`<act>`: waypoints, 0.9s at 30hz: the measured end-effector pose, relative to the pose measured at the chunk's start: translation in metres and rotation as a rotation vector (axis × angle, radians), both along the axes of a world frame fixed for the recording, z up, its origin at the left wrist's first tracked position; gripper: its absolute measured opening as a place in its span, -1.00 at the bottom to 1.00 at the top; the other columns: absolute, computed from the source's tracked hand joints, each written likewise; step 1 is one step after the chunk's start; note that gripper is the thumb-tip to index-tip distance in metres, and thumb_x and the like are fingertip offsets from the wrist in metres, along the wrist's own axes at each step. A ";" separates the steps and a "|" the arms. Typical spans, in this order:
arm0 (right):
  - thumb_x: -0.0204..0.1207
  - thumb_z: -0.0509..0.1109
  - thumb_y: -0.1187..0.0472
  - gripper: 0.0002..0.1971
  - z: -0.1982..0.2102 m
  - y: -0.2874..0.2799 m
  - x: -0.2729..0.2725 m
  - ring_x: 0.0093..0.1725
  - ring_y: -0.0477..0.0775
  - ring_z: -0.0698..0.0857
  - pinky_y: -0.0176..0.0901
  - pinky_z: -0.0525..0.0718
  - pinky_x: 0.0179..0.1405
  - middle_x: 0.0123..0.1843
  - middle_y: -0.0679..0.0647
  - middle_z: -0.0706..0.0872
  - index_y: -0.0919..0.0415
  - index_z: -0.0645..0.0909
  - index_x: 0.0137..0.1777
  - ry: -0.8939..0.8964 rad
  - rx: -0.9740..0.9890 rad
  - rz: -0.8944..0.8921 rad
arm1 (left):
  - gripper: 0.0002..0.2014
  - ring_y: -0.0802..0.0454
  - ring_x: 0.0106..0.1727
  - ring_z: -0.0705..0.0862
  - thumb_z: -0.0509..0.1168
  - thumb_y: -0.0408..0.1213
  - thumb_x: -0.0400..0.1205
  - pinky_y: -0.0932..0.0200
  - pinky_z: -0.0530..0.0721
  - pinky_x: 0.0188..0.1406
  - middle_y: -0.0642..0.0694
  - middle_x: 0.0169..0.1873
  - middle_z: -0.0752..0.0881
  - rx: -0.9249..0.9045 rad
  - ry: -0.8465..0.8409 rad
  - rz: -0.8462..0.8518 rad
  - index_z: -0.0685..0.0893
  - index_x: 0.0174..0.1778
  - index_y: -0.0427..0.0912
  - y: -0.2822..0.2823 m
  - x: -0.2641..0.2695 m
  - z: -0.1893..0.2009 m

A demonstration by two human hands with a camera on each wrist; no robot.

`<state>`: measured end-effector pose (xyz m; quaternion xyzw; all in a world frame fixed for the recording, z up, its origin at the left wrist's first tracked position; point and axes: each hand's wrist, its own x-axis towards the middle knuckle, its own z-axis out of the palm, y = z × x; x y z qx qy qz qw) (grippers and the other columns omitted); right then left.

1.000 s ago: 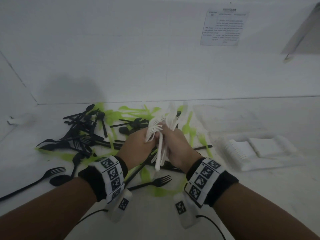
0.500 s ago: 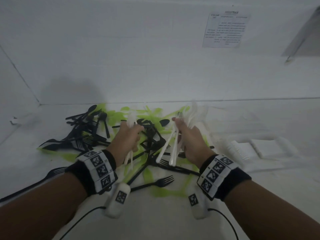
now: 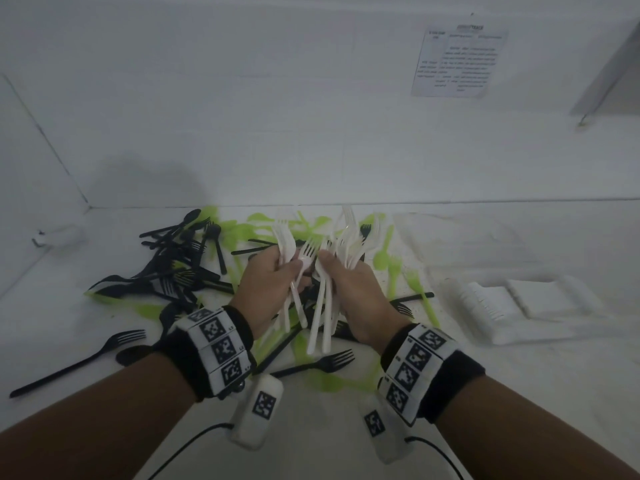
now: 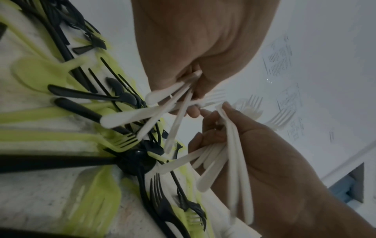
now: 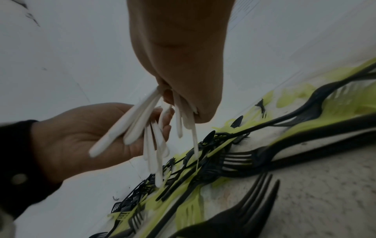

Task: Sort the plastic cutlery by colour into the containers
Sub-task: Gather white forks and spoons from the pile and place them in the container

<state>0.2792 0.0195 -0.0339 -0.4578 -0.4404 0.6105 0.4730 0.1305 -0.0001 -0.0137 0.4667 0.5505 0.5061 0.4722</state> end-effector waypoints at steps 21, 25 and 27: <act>0.73 0.41 -0.03 -0.61 -0.008 0.011 0.005 -0.35 -0.13 0.70 -0.26 0.65 -0.36 -0.25 -0.02 0.73 0.32 0.71 0.25 0.088 -0.026 -0.174 | -0.77 0.03 -0.26 0.48 0.16 -0.11 0.81 0.11 0.46 -0.28 -0.06 -0.21 0.49 -0.094 0.410 -0.063 0.55 0.19 -0.20 -0.014 -0.017 0.004; 0.70 0.45 -0.08 -0.56 -0.003 0.001 -0.007 -0.03 0.04 0.81 -0.12 0.74 -0.13 -0.08 0.05 0.83 0.31 0.73 0.29 0.057 0.024 -0.042 | -0.88 0.29 -0.18 0.41 0.05 -0.16 0.82 0.26 0.38 -0.22 0.13 -0.09 0.45 -0.149 0.332 -0.088 0.42 0.01 0.14 -0.017 -0.009 0.006; 0.69 0.45 -0.10 -0.56 -0.002 -0.005 -0.017 0.02 0.15 0.84 0.00 0.81 -0.08 -0.01 0.16 0.85 0.30 0.74 0.28 0.063 0.019 -0.008 | -0.85 0.28 -0.29 0.44 0.03 -0.25 0.84 0.26 0.42 -0.30 0.08 -0.15 0.50 -0.050 0.380 -0.075 0.44 0.00 0.05 -0.016 -0.004 0.005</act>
